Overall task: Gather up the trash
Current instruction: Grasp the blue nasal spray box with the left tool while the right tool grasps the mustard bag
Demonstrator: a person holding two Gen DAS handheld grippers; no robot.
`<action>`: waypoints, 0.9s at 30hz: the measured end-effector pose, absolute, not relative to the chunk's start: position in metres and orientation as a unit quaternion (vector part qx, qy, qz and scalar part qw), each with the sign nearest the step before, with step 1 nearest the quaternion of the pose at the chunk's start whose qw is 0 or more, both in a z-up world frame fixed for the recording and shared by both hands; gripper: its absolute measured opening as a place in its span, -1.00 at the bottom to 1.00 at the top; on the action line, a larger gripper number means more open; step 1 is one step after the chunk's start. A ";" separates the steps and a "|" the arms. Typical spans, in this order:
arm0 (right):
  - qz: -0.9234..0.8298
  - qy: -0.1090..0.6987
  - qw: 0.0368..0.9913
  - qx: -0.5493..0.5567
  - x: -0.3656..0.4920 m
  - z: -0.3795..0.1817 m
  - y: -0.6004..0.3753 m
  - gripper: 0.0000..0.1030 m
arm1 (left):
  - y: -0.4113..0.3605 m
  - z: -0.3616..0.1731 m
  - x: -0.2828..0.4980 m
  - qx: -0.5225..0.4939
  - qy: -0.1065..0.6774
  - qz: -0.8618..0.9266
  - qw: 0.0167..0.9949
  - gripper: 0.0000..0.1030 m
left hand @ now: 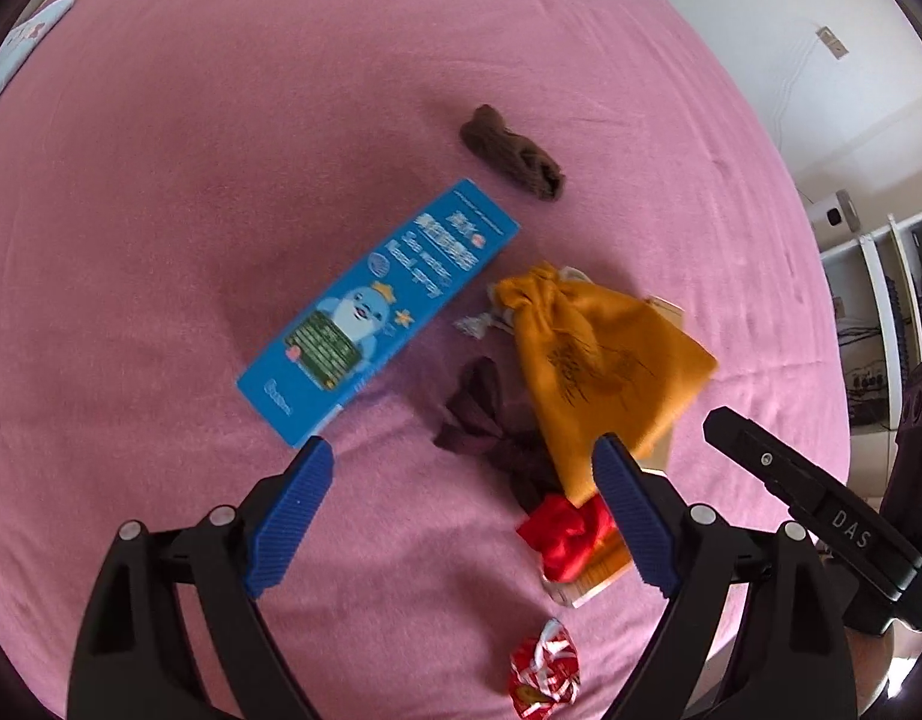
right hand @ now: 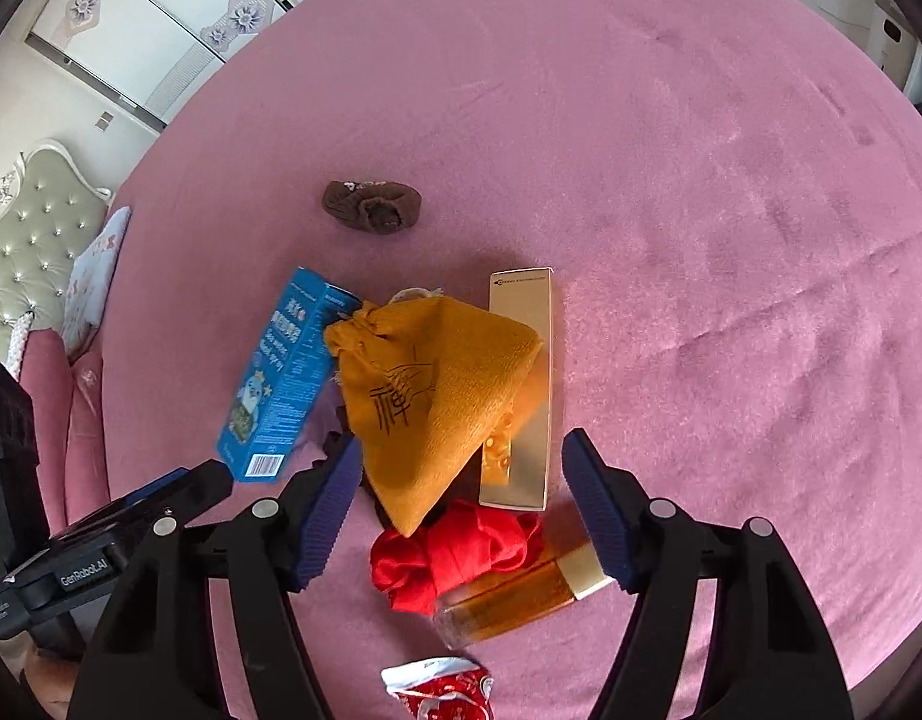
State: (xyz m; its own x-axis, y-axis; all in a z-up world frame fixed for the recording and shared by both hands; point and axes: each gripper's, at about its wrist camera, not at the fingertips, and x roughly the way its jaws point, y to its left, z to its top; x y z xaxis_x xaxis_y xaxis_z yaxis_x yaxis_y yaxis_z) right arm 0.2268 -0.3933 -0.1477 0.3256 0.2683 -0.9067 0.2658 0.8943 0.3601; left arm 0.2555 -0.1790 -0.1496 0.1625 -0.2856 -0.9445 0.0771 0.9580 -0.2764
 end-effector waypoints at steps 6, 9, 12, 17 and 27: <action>-0.019 0.617 0.752 0.232 0.253 -0.186 -0.394 -0.03 | -0.173 -0.175 0.285 -0.059 0.643 -0.106 0.757 0.70; -0.013 0.605 0.761 0.233 0.257 -0.182 -0.391 -0.28 | -0.171 -0.185 0.295 -0.053 0.646 -0.106 0.754 0.70; -0.007 0.603 0.766 0.223 0.258 -0.179 -0.384 -0.62 | -0.169 -0.190 0.300 -0.043 0.647 -0.106 0.753 0.70; 0.012 0.580 0.779 0.236 0.252 -0.166 -0.378 -0.84 | -0.166 -0.197 0.308 -0.023 0.649 -0.112 0.752 0.70; 0.030 0.559 0.781 0.276 0.258 -0.151 -0.375 -0.84 | -0.180 -0.240 0.333 0.062 0.676 -0.139 0.721 0.77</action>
State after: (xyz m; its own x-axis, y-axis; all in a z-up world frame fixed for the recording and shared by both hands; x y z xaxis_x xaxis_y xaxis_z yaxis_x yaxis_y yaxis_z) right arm 0.2579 -0.3754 -0.1510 0.3737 0.3564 -0.8563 0.2614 0.8453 0.4659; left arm 0.3333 -0.1798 -0.2398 0.0468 -0.1170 -0.9920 0.2851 0.9534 -0.0990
